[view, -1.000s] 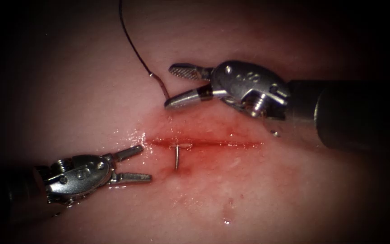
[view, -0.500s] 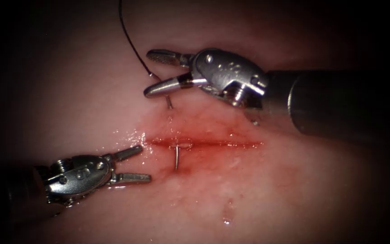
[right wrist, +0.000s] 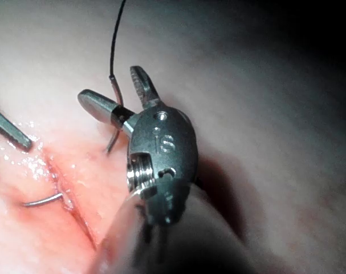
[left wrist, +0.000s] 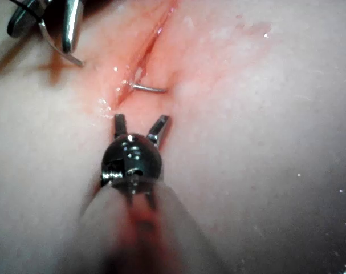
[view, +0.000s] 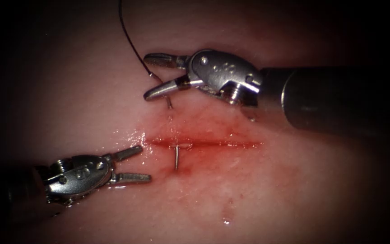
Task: Wound Closure
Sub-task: With the needle in the right gripper, place the needle in the skin above the wound, then with the left needle driver pull the needle through the tissue
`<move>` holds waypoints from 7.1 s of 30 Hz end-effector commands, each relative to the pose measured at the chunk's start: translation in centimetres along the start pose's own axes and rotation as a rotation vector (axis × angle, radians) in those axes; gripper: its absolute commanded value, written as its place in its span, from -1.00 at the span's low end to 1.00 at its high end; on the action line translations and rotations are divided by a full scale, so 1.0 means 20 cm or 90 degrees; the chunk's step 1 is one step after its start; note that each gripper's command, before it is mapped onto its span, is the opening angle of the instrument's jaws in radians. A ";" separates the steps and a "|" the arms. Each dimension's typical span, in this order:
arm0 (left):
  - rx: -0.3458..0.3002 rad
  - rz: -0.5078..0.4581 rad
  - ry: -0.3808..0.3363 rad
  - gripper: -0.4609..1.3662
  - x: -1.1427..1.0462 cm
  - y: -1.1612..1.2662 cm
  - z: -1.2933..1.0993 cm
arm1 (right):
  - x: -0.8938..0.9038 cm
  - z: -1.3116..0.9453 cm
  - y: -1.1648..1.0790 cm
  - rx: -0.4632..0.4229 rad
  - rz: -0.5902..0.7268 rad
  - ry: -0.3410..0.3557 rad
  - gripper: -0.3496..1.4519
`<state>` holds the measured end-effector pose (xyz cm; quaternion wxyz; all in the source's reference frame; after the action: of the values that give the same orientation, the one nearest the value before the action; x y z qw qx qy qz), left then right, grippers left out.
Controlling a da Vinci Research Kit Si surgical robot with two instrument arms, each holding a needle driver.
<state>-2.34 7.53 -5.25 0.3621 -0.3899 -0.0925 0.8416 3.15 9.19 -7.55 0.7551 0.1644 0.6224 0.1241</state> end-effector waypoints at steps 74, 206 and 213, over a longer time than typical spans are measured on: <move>-0.033 -0.014 -0.016 -0.58 -0.010 0.003 0.014 | 0.013 -0.004 0.009 -0.070 0.195 -0.025 -1.00; -0.124 0.306 0.100 0.23 0.004 0.013 0.019 | -0.021 -0.046 -0.014 -0.188 0.259 0.029 0.70; -0.113 0.314 0.100 0.19 0.006 0.011 0.023 | -0.024 -0.045 -0.017 -0.185 0.265 0.030 0.69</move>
<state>-2.84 7.50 -5.09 0.1161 -0.4954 -0.0412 0.8599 2.15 8.76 -7.40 0.7145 0.1751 0.5671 0.3705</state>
